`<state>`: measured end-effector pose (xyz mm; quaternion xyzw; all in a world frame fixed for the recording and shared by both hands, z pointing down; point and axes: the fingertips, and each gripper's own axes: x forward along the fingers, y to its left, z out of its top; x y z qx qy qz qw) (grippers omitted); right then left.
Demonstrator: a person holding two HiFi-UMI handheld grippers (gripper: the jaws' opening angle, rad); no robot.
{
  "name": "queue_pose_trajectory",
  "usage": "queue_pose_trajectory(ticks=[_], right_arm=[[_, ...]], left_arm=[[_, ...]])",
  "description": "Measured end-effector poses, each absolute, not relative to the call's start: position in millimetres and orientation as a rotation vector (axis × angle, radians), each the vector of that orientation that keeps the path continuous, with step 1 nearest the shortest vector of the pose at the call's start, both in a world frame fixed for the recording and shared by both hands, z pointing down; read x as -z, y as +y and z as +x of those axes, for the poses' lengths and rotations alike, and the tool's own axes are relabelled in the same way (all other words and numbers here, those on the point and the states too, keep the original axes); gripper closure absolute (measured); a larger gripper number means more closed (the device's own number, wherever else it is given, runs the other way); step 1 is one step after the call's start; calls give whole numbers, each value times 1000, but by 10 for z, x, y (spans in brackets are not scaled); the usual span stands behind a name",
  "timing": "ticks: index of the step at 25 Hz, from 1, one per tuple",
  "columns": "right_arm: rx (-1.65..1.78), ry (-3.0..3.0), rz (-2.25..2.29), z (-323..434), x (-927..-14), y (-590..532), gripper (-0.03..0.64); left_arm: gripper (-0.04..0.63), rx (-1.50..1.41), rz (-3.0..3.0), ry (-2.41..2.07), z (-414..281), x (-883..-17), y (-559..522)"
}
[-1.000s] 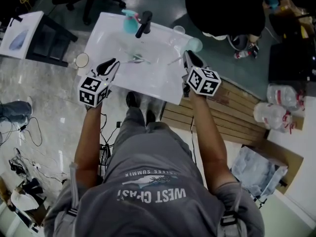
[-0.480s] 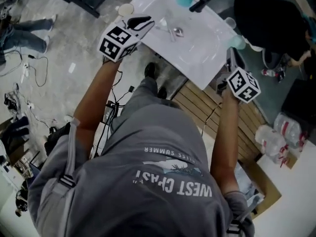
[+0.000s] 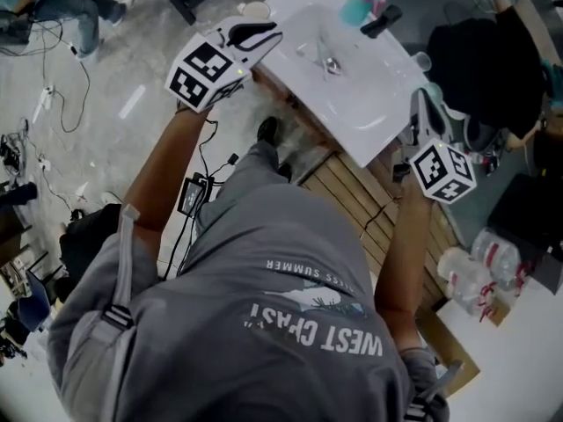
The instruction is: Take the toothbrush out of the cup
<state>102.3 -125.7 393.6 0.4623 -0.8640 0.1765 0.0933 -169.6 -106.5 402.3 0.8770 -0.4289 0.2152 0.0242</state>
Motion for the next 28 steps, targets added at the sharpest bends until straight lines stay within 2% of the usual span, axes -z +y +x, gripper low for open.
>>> queue_pose_trajectory(ticks=[10, 28], right_arm=[[-276, -2753, 1209, 603, -3017, -925, 609], [-197, -2839, 1095, 551, -2685, -431, 611]], left_arm=[[535, -561, 2797, -1450, -1749, -3331, -581], [537, -479, 2888, -1509, -1477, -2727, -96]])
